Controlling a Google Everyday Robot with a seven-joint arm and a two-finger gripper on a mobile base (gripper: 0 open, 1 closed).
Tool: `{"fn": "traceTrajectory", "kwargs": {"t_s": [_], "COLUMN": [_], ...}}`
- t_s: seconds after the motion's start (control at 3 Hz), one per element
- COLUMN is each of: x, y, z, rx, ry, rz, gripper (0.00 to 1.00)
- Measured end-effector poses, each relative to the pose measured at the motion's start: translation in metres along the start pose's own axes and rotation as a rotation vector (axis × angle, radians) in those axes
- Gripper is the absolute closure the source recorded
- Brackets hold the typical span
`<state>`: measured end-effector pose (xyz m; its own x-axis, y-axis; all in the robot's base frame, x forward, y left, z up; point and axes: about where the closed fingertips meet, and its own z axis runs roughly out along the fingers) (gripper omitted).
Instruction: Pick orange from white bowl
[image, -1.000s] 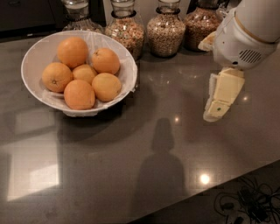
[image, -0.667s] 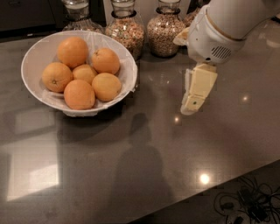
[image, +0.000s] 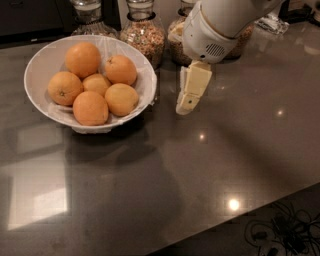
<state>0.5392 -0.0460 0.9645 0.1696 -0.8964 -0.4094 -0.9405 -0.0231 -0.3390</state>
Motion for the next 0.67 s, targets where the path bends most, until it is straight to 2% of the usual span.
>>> {"fn": "traceTrajectory", "kwargs": {"t_s": [0.67], "x": [-0.0036], "y": [-0.0038], "z": [0.0038], "rx": [0.011], "ry": [-0.018], "rz": [-0.005], "gripper": [0.00]}}
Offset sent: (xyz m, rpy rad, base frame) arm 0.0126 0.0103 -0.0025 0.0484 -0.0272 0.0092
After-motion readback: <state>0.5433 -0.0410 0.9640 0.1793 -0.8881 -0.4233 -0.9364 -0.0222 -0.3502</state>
